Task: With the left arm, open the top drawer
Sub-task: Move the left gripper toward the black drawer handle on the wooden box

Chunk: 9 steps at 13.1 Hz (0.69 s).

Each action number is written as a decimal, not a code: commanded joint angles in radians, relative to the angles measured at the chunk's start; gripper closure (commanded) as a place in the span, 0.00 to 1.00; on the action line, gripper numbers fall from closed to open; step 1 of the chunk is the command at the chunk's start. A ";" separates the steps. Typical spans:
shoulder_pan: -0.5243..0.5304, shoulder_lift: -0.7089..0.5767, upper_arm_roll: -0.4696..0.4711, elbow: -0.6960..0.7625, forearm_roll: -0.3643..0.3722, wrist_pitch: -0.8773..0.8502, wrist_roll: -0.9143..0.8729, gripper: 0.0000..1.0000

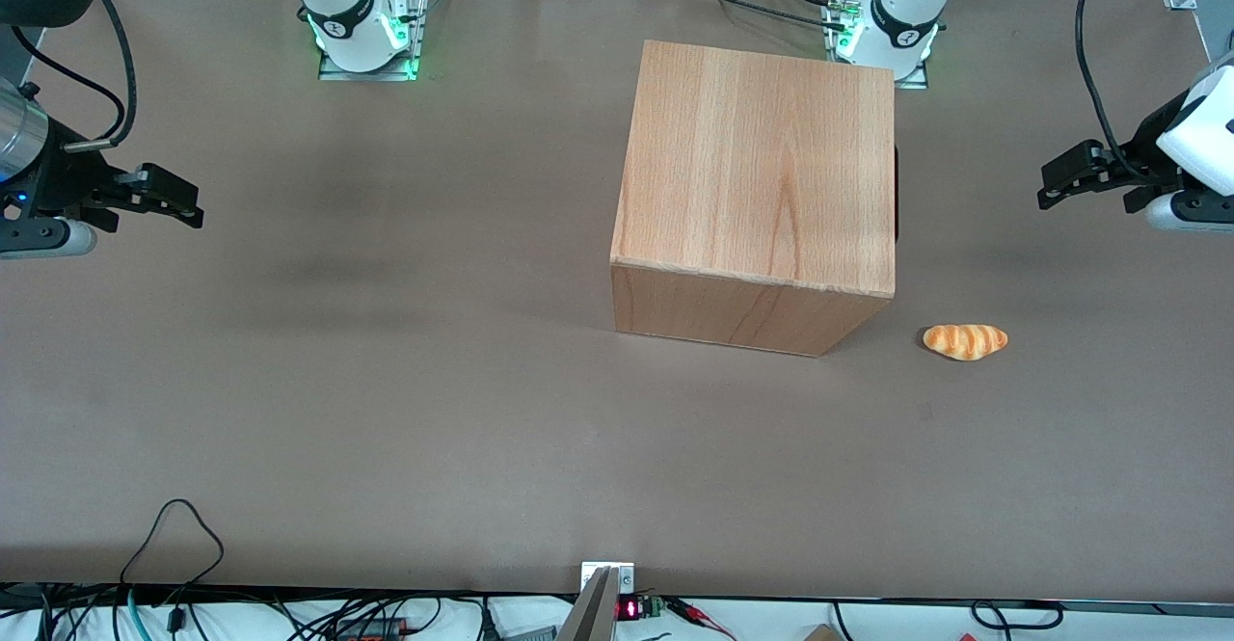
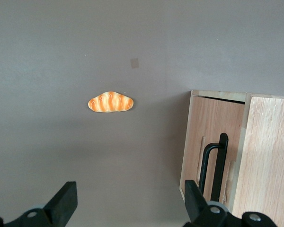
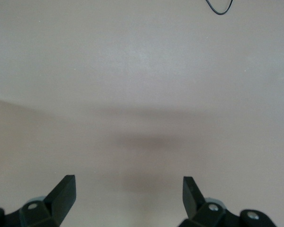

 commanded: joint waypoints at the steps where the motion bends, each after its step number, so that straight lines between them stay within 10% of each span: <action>1: 0.003 -0.017 -0.001 -0.013 -0.005 -0.014 0.002 0.00; 9: -0.015 0.002 -0.015 0.000 -0.017 -0.033 -0.018 0.00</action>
